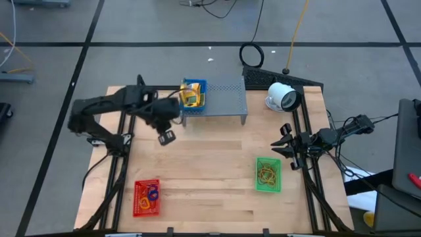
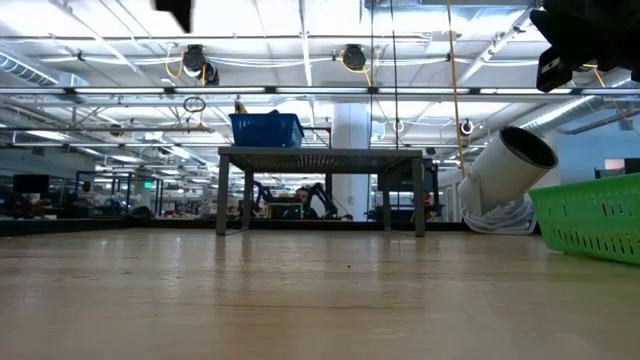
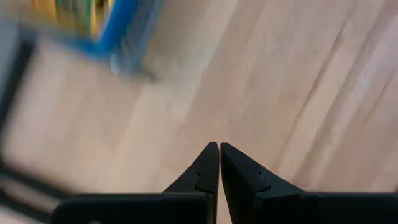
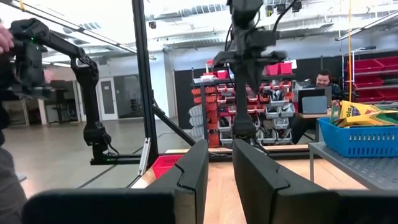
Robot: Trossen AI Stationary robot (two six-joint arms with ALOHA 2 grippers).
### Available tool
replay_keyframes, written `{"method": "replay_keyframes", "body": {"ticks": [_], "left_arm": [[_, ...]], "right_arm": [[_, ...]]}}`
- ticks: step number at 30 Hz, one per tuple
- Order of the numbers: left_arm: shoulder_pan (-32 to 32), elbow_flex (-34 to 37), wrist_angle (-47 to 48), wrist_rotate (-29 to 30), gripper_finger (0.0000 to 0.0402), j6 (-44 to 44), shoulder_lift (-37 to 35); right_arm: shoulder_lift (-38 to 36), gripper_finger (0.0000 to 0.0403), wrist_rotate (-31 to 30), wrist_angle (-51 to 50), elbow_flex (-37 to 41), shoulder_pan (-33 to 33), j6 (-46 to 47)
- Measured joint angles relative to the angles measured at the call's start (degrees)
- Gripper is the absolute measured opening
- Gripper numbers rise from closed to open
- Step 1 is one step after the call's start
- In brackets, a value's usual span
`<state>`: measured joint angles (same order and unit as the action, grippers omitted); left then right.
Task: Pick & Place Office Desk Supplies
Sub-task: Put the red bin with spiral keychains on the shelf
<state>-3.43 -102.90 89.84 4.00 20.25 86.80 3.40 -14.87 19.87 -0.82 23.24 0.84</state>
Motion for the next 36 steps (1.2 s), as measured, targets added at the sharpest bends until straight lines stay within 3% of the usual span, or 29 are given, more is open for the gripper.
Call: {"method": "replay_keyframes", "body": {"ticks": [5, 10, 14, 22, 28, 36], "left_arm": [[4.79, 7.4, -0.28, 0.37, 0.0027, 20.81, -3.44], [9.68, 9.54, -0.19, 1.91, 0.0045, 36.35, -3.64], [14.17, 11.14, -1.81, 5.05, 0.0094, 46.08, -3.6], [25.54, 11.61, -2.36, 4.6, 0.0214, 60.65, -3.55], [32.88, 11.61, -2.97, 4.14, 0.0252, 56.51, -3.55], [40.63, 11.61, -6.24, 2.3, 0.0255, 21.38, -3.55]], "right_arm": [[0.02, 0.0064, 0.0, -0.06, 0.0, -0.02, 0.0], [0.01, 0.0064, 0.0, -0.02, 0.0, -0.01, 0.0], [0.02, 0.0064, 0.0, -0.04, 0.0, 0.0, 0.02], [0.02, 0.0063, 0.0, -0.05, 0.0, 0.0, 0.0], [0.0, 0.0063, 0.0, -0.04, 0.0, 0.0, 0.01], [0.01, 0.0064, 0.0, -0.04, 0.0, 0.0, 0.0]]}}
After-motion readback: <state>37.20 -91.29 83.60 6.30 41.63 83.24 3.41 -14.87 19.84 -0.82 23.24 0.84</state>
